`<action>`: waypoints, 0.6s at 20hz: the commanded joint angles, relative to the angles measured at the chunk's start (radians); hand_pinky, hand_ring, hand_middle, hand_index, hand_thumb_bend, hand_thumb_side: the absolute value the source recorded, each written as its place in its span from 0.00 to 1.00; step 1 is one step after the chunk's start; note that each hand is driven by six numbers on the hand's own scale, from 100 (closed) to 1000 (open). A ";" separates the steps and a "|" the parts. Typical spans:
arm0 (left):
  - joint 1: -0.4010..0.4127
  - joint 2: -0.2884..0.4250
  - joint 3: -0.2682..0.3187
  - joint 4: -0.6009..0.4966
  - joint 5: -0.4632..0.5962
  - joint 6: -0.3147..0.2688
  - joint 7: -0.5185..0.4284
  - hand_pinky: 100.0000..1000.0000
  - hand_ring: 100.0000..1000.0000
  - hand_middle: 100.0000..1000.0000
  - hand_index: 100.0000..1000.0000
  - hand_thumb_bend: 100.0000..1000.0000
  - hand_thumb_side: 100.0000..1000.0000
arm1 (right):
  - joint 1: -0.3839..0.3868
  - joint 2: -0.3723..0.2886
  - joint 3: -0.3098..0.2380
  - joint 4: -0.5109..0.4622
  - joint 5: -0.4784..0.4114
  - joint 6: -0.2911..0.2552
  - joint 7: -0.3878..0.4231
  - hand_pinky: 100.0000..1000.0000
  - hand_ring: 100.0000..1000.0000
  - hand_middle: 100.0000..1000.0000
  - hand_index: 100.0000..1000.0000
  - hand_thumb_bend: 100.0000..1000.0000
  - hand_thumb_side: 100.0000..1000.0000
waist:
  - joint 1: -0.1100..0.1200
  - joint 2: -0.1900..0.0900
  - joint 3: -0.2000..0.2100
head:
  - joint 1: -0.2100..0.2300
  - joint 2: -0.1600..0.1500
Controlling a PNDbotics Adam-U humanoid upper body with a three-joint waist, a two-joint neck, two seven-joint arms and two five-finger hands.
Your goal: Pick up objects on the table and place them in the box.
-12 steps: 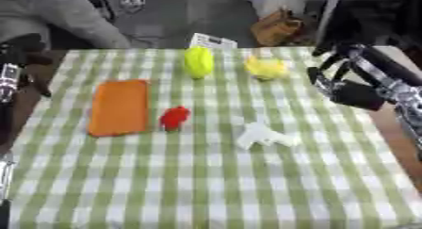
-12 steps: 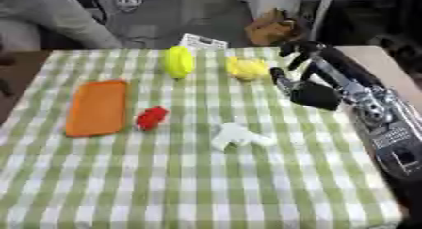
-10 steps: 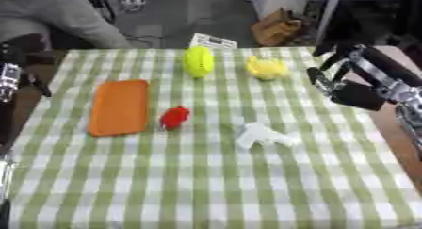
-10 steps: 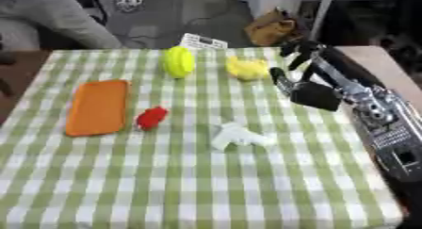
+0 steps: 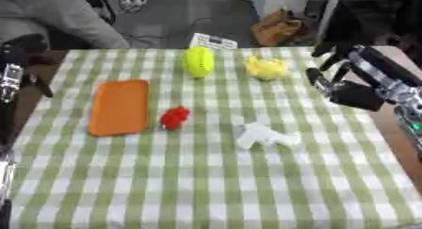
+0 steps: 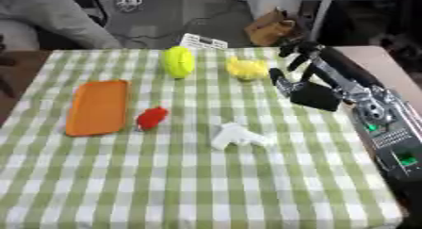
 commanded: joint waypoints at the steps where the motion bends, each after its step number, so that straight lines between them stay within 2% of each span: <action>1: -0.013 0.009 0.001 -0.016 0.004 -0.001 -0.003 0.26 0.66 0.81 0.78 0.02 1.00 | -0.013 -0.018 -0.008 -0.010 0.002 -0.001 0.003 0.48 0.68 0.78 0.90 0.18 0.59 | 0.005 -0.026 0.001 | -0.001 -0.001; 5: -0.013 0.010 0.001 -0.016 0.003 -0.001 -0.004 0.26 0.65 0.81 0.78 0.02 1.00 | -0.015 -0.018 -0.008 -0.007 0.004 0.002 0.004 0.47 0.68 0.78 0.90 0.20 0.59 | 0.005 -0.026 0.001 | -0.005 0.000; 7: -0.013 0.009 0.002 -0.016 0.003 -0.001 -0.003 0.26 0.65 0.81 0.78 0.02 1.00 | -0.022 -0.021 -0.006 -0.003 0.009 0.005 0.009 0.46 0.67 0.78 0.90 0.27 0.57 | 0.005 -0.027 0.001 | -0.004 -0.002; 8: -0.013 0.010 0.001 -0.016 0.003 -0.001 -0.003 0.26 0.65 0.81 0.78 0.02 1.00 | -0.028 -0.022 -0.005 -0.001 0.013 0.007 0.012 0.41 0.64 0.76 0.88 0.47 0.40 | 0.006 -0.027 0.001 | -0.004 -0.002; 9: -0.013 0.009 0.000 -0.016 0.003 0.000 -0.004 0.26 0.65 0.81 0.78 0.02 1.00 | -0.041 -0.027 -0.003 0.006 0.020 0.013 0.016 0.41 0.64 0.76 0.88 0.47 0.40 | 0.005 -0.028 0.001 | -0.008 -0.003; 12: -0.013 0.010 -0.001 -0.015 0.003 0.000 -0.006 0.26 0.65 0.81 0.78 0.02 1.00 | -0.082 -0.039 0.009 0.029 0.042 0.027 0.028 0.38 0.62 0.75 0.85 0.52 0.30 | 0.006 -0.029 0.003 | -0.011 -0.008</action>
